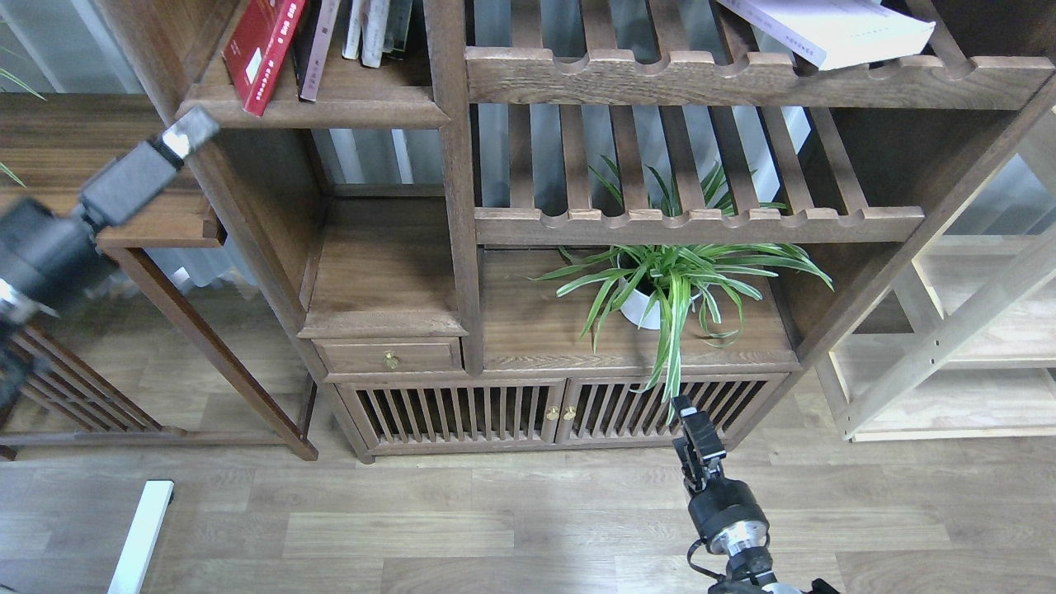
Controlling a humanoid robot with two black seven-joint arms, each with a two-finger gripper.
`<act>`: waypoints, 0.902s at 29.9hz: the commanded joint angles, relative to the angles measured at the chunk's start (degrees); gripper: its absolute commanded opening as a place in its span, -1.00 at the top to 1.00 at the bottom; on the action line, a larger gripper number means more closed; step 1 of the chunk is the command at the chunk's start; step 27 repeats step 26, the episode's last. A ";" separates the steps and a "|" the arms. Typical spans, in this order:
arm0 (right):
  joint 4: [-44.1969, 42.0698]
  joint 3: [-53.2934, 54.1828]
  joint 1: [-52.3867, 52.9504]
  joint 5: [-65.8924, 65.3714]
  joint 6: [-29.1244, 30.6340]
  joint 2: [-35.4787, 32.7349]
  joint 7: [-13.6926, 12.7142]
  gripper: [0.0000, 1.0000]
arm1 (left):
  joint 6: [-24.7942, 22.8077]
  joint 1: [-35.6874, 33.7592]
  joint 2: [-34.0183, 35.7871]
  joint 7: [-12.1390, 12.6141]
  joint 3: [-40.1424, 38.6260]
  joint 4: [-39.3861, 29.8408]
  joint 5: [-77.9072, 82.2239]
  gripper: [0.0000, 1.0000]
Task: Organize books on shelf
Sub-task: 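Withdraw the left gripper from the shelf and lower it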
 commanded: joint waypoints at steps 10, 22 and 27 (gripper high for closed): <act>-0.80 -4.49 0.29 -0.56 0.00 0.00 -0.35 -1.00 | 0.00 13.95 -6.65 0.01 8.07 10.94 -0.27 -0.96; 10.45 -6.86 5.21 -0.56 0.00 0.00 -0.70 -1.00 | 0.00 14.57 -10.25 0.01 11.41 15.52 -4.49 -0.96; 10.02 -7.48 5.04 -0.74 0.00 0.00 -0.70 -1.00 | 0.00 15.10 -10.25 0.01 11.85 15.26 -4.58 -0.96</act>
